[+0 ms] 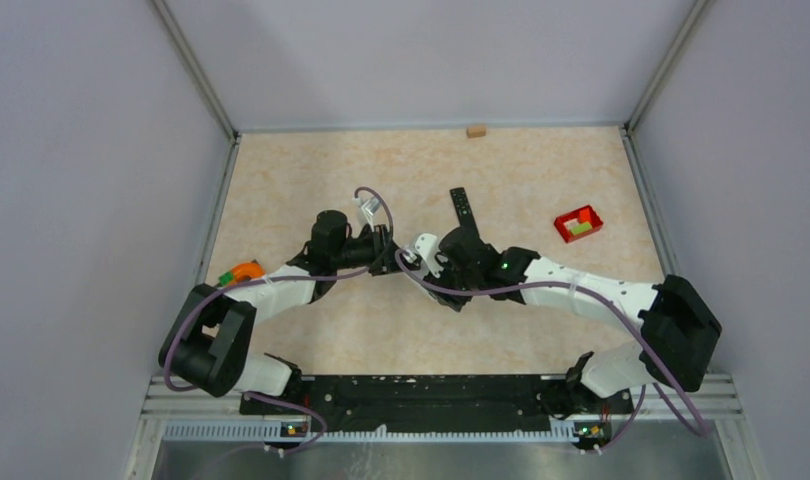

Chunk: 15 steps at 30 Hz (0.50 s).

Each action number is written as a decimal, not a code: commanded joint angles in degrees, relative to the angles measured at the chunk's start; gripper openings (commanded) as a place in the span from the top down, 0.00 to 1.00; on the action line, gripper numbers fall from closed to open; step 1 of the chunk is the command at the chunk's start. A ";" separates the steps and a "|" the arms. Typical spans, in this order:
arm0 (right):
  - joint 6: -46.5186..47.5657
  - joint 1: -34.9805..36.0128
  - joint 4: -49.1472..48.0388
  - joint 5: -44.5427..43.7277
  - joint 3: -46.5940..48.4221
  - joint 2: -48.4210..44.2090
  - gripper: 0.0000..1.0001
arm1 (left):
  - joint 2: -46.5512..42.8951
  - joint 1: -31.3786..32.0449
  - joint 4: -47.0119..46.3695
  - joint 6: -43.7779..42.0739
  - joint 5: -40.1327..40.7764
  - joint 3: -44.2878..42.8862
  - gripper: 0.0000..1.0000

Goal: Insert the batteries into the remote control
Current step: Load the battery cover into the remote control.

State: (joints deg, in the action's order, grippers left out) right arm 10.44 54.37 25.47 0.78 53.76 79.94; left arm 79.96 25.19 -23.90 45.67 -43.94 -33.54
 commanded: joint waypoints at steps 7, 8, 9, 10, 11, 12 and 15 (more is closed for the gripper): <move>0.82 0.66 -1.67 2.69 3.45 1.17 0.60 | -2.37 0.30 -3.25 -0.22 -0.53 -1.91 1.00; 0.86 0.66 -1.72 2.61 3.41 1.18 0.60 | -2.42 0.28 -3.26 -0.15 -0.49 -1.92 1.00; 0.83 0.65 -1.66 2.58 3.43 1.14 0.60 | -2.53 0.23 -3.26 -0.06 -0.26 -1.86 1.00; 0.74 0.73 -1.85 2.45 3.38 1.10 0.60 | -2.60 0.29 -3.26 0.02 -0.05 -1.80 1.00; 0.73 0.66 -1.96 2.38 3.37 0.97 0.60 | -2.63 0.28 -3.26 0.08 0.14 -1.79 1.00; 0.68 0.67 -2.22 2.13 3.37 0.90 0.60 | -2.66 0.25 -3.21 0.35 0.43 -1.76 1.00; 0.00 0.67 -2.84 1.05 3.37 1.13 0.59 | -2.62 0.28 -3.26 1.54 2.06 -1.66 1.00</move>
State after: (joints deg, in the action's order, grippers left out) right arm 10.48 54.37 25.36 1.13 53.80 80.44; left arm 79.85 25.19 -23.07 45.84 -43.55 -33.52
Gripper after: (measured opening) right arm 0.475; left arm 0.253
